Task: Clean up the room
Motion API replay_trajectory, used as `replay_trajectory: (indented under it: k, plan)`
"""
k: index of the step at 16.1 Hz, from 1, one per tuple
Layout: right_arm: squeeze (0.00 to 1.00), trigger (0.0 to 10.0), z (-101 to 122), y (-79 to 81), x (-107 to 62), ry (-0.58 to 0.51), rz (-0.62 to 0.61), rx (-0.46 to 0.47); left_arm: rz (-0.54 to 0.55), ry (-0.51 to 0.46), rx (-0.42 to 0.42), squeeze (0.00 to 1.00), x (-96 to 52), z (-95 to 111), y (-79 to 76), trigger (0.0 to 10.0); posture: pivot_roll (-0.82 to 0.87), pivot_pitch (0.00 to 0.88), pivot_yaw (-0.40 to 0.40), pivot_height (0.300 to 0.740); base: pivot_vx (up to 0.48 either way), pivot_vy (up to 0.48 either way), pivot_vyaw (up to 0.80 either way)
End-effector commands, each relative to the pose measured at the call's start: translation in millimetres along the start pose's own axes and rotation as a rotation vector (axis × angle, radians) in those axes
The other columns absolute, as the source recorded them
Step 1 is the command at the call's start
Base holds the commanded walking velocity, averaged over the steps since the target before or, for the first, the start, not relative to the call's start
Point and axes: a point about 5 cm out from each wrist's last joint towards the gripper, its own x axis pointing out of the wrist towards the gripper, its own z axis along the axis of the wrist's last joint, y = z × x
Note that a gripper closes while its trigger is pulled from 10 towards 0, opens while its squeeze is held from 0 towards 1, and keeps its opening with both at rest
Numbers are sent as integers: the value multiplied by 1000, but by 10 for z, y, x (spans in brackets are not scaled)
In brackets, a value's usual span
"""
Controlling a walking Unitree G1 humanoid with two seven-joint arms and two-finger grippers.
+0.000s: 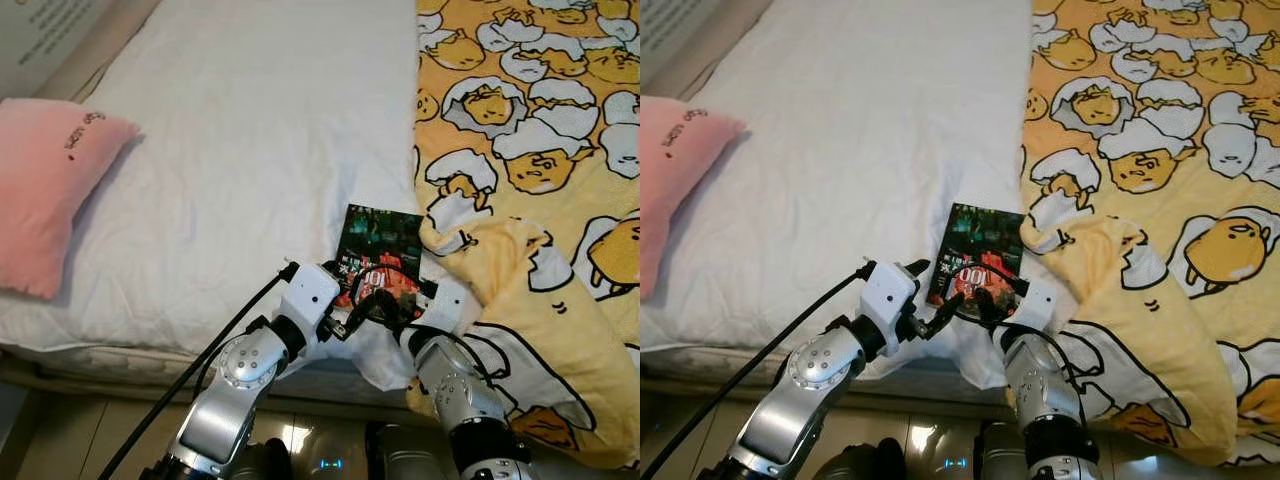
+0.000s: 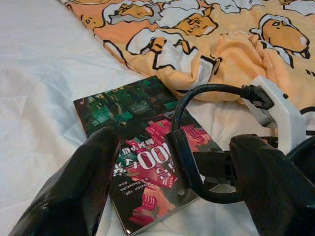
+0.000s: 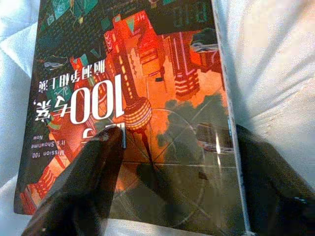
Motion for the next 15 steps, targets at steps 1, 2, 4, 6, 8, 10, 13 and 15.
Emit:
replay_trajectory:
  k: [1, 2, 4, 6, 8, 10, 13, 15]
  plan:
    - [0, 0, -319, 175, -26, 135, 65, 41, 0, 10, 10, 0, -3, -3, 12, 10000, -73, 187, 61, 740, 0, 0, 0]
    - [0, 0, -353, 200, -54, 145, 79, 41, 0, 10, 11, 0, 3, -2, 15, 10000, -74, 183, 61, 740, 0, 0, 0]
    - [0, 0, -425, 226, -102, 161, 95, 32, 3, 14, -29, 0, 22, -20, 2, 10000, -85, 169, 61, 740, 0, 0, 0]
    - [0, 0, -407, 217, -124, 145, 85, 43, -15, 25, -8, 0, 9, -59, -33, 10000, -101, 150, 63, 740, 0, 0, 0]
    - [0, 0, -343, 220, -144, 117, 81, 59, -6, 38, -35, 0, 12, -103, -10, 10000, -119, 136, 64, 740, 0, 0, 0]
    - [0, 0, -277, 271, -174, 103, 100, 64, -7, 34, -29, 0, 60, -86, 17, 10000, -127, 137, 63, 740, 0, 0, 0]
    - [0, 0, -253, 294, -187, 104, 107, 79, -8, 30, -29, 0, 87, -73, 14, 10000, -129, 145, 62, 740, 0, 0, 0]
    - [0, 0, -135, 384, -221, 74, 133, 71, -5, 35, -32, 0, 77, -101, 17, 10000, -126, 148, 60, 740, 0, 0, 0]
